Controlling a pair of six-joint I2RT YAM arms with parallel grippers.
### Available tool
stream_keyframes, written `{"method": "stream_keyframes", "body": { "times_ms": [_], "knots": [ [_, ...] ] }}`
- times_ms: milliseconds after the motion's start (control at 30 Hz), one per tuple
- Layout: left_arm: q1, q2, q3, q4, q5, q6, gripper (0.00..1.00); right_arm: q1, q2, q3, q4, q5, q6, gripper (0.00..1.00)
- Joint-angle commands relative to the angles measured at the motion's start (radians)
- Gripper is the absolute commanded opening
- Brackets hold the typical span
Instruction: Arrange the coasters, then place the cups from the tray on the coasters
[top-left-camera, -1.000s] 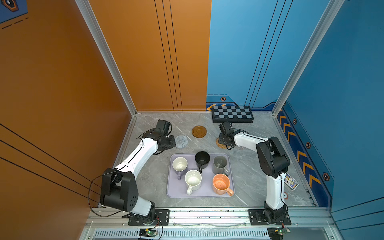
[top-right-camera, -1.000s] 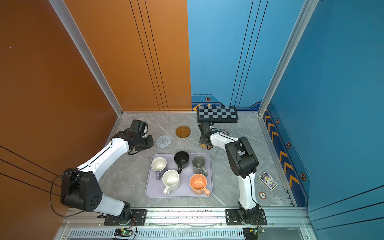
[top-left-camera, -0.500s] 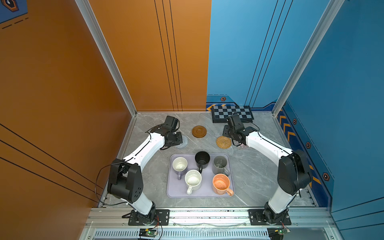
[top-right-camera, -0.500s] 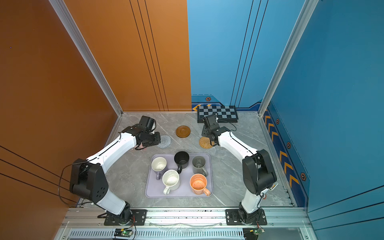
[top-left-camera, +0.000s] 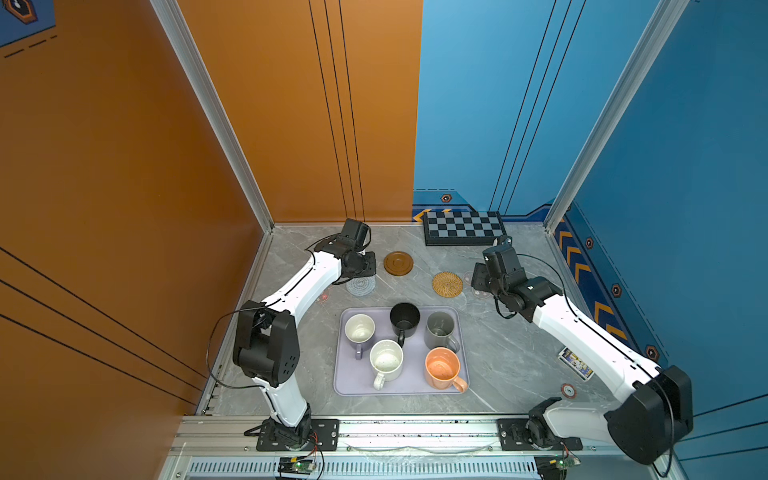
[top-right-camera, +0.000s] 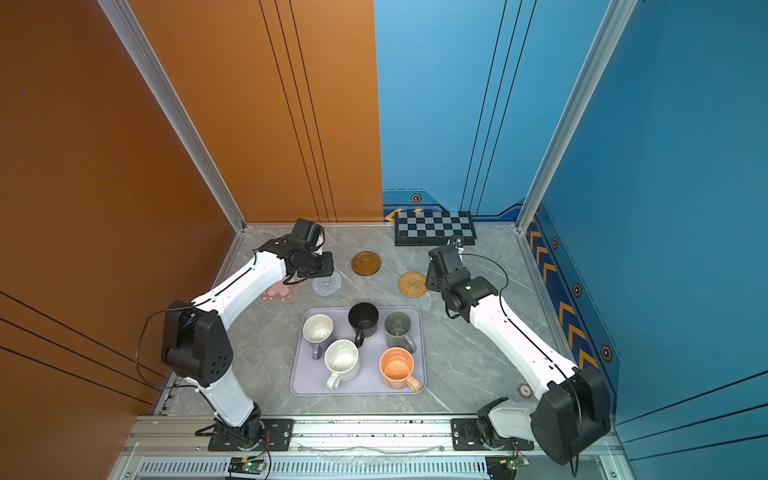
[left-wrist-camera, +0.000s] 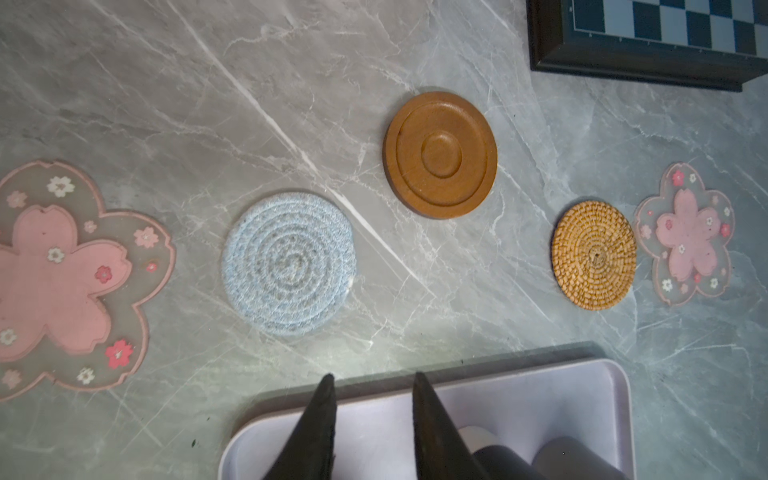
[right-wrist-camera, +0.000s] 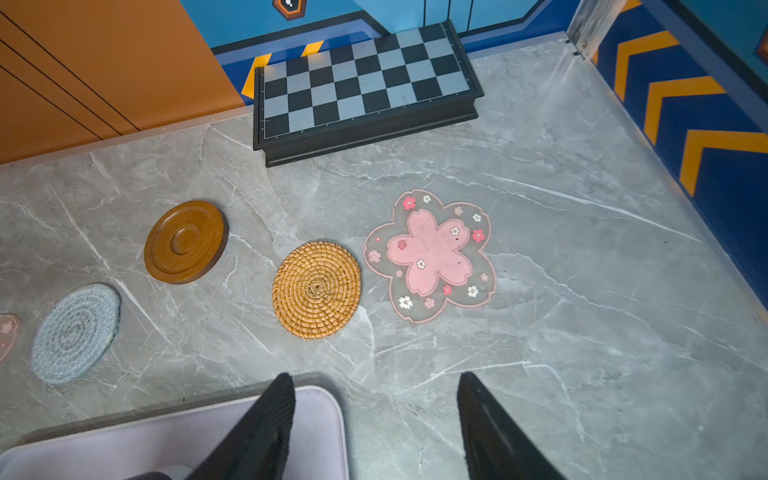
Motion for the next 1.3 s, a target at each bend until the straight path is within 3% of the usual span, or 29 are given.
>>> {"method": "stream_keyframes", "body": {
  "times_ms": [0,333,667,1267],
  "knots": [
    [-0.015,0.072,0.082,-0.007,0.016,0.037,0.32,0.0,-0.072,-0.034,-0.09,0.075,-0.027,0.67],
    [-0.043,0.358,0.361,-0.008,0.078,0.063,0.32,-0.048,-0.228,-0.07,-0.17,0.108,-0.046,0.72],
    [-0.071,0.586,0.564,-0.008,0.08,0.023,0.24,-0.098,-0.261,-0.054,-0.201,0.102,-0.067,0.74],
    [-0.088,0.709,0.662,-0.008,0.032,0.01,0.21,-0.119,-0.163,-0.042,-0.159,0.055,-0.064,0.74]
  ]
}}
